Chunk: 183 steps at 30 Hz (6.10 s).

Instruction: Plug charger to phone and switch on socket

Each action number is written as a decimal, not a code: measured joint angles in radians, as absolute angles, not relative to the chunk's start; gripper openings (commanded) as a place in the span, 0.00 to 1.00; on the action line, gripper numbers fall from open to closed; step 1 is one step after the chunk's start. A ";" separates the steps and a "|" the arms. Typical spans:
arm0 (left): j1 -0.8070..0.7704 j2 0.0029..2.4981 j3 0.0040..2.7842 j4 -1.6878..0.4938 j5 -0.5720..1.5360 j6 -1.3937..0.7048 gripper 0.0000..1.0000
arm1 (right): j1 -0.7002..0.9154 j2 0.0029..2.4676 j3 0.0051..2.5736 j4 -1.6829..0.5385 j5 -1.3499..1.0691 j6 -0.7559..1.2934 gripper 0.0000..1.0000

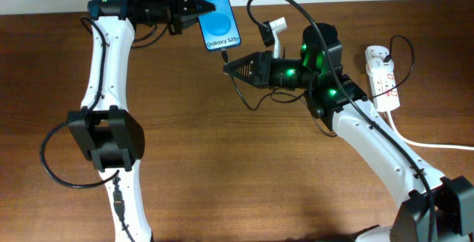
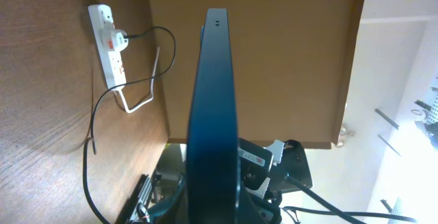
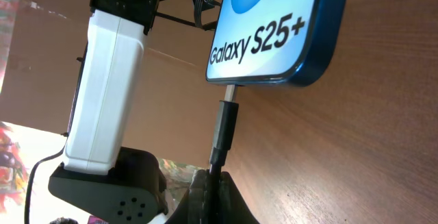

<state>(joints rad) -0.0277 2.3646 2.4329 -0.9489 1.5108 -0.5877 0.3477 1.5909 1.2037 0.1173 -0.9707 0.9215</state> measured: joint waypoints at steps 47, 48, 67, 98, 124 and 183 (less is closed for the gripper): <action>-0.077 2.365 2.433 -0.949 1.485 -0.574 0.00 | 0.318 1.593 1.192 0.136 -0.960 0.959 0.47; -0.087 2.365 2.433 -0.952 1.487 -0.567 0.00 | 0.315 1.593 1.192 0.133 -0.954 0.953 0.56; -0.072 2.365 2.435 -1.254 1.279 -0.215 0.00 | 0.027 1.596 1.195 -0.303 -1.018 0.658 0.79; -0.089 2.365 1.990 -1.243 0.736 0.040 0.00 | 0.024 1.599 1.194 -0.639 -0.793 0.387 0.87; -0.091 2.365 1.853 -1.080 0.658 -0.048 0.49 | 0.024 1.599 1.194 -0.658 -0.781 0.385 0.88; -0.095 1.814 1.988 -1.118 0.138 -0.068 0.99 | -0.864 1.826 1.861 -1.095 -0.435 0.097 0.85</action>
